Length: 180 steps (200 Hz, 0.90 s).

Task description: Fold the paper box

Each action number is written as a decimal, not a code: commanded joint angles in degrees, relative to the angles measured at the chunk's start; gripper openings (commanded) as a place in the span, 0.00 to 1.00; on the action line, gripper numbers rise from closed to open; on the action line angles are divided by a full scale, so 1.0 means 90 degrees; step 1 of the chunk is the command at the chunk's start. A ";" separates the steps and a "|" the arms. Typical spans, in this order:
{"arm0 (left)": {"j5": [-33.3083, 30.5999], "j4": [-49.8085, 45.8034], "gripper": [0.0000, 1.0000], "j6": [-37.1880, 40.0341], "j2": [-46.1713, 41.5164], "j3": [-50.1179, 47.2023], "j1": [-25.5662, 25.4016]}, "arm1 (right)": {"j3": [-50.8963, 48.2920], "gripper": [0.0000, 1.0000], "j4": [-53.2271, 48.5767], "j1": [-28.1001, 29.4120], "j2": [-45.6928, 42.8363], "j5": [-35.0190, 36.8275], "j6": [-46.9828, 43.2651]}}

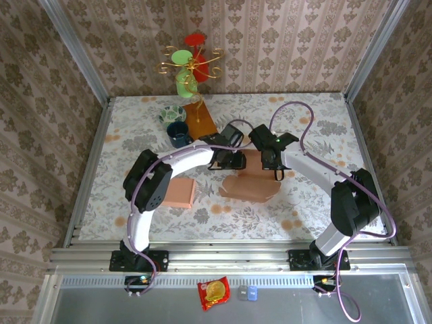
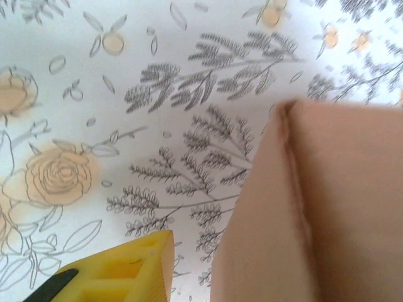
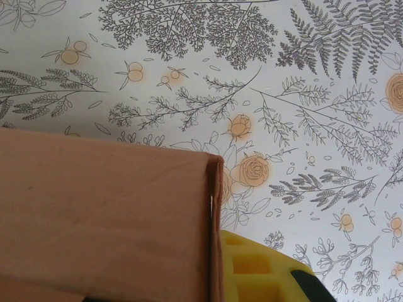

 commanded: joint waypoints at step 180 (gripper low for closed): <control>-0.0709 -0.0043 0.14 0.0510 -0.0123 0.0316 0.0157 | 0.0230 0.00 -0.0191 -0.0011 0.0220 -0.0074 0.0010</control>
